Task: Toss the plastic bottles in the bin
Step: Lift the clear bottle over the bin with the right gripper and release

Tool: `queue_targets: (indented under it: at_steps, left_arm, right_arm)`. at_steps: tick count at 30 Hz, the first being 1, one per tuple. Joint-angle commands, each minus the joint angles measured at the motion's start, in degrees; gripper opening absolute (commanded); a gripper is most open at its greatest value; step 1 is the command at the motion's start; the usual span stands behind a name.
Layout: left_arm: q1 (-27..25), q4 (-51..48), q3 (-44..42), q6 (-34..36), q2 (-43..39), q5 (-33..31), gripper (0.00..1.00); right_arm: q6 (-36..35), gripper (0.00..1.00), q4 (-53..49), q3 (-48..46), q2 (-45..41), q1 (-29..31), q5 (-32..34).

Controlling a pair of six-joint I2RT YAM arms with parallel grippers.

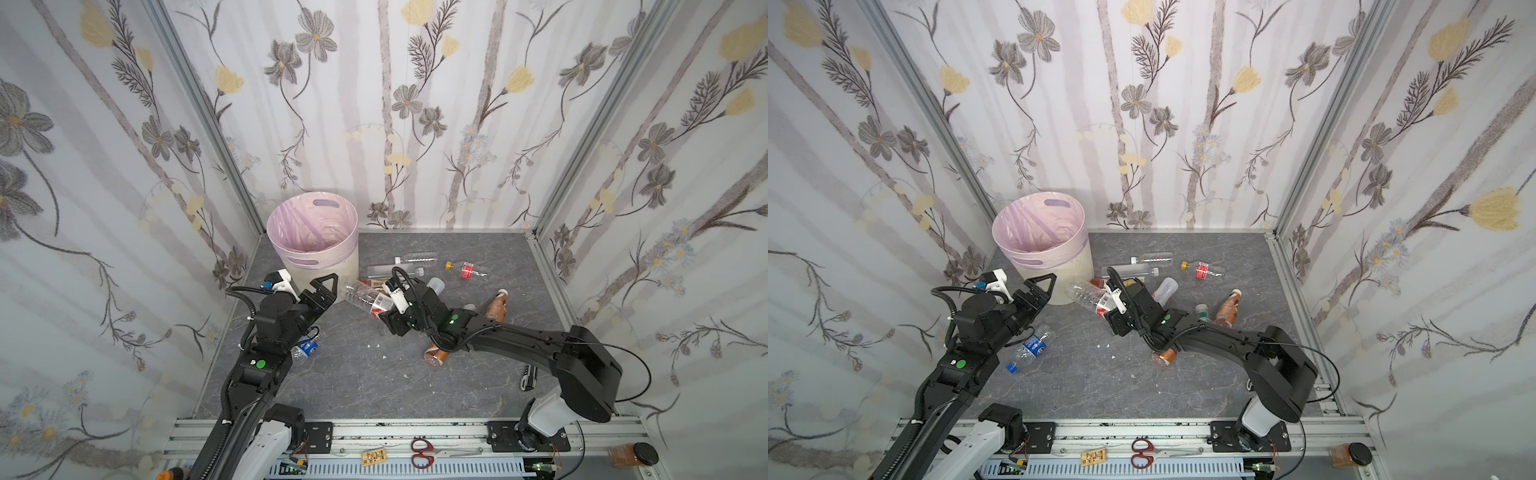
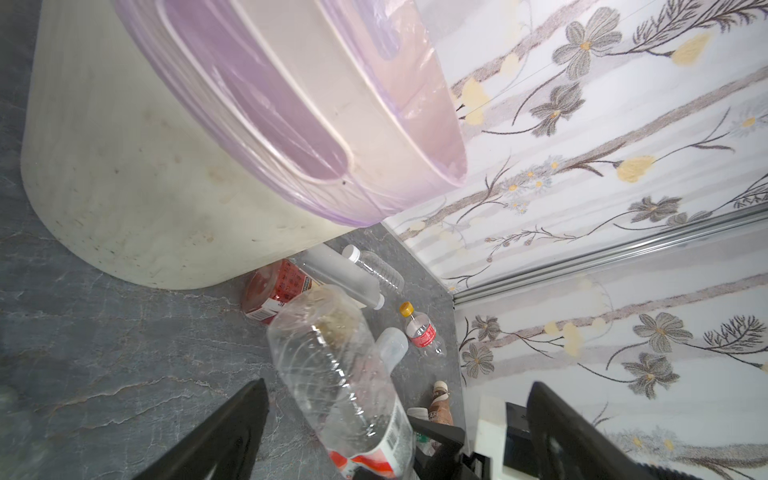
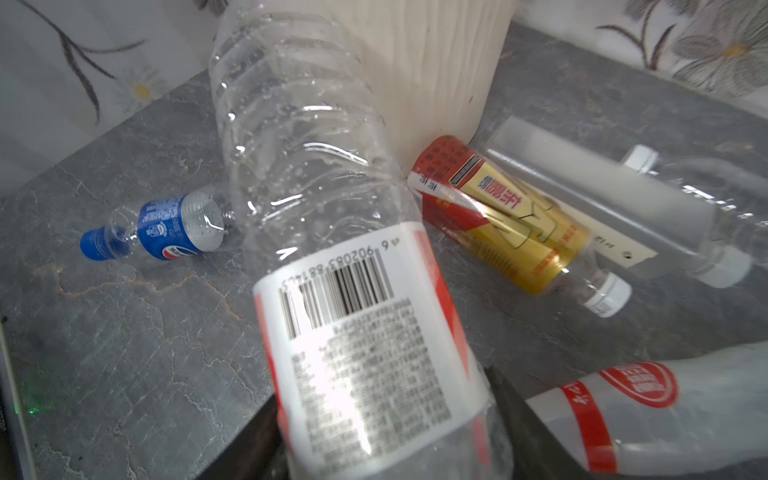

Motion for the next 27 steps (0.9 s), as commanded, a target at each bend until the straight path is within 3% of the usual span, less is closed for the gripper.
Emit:
queue_targets:
  at_steps: [1, 7, 14, 18, 22, 25, 27]
  left_arm:
    - [0.12, 1.42, 1.95, 2.75, -1.63, -2.29, 1.00]
    - [0.19, 1.40, 4.68, 3.91, -2.89, -4.39, 1.00]
    - [0.14, 1.40, 3.77, 3.24, -3.02, -3.51, 1.00]
    - [0.17, 1.36, 2.35, 2.78, -3.95, -3.12, 1.00]
    - [0.17, 1.35, 1.32, 2.96, -5.19, -3.50, 1.00]
    - [0.25, 1.20, 0.87, 2.85, -5.83, -3.67, 1.00]
    - [0.31, 1.09, 0.72, 2.90, -5.91, -3.20, 1.00]
  right_arm:
    - [-0.92, 0.66, 1.45, 0.18, -8.02, -0.01, 8.92]
    - [-3.17, 0.67, 7.46, 3.98, -17.32, -0.28, 19.02]
    - [-2.95, 0.68, 20.18, 12.26, -15.10, -0.55, 22.35]
    - [-2.36, 0.68, 19.16, 24.33, -5.77, -0.73, 19.32]
    - [-1.53, 0.70, 10.35, 42.59, 8.97, -0.73, 14.67]
    - [-1.57, 0.72, -4.33, 64.78, 24.61, -0.98, 10.00]
    - [-2.91, 0.84, -18.81, 85.19, 37.34, -0.89, 8.84]
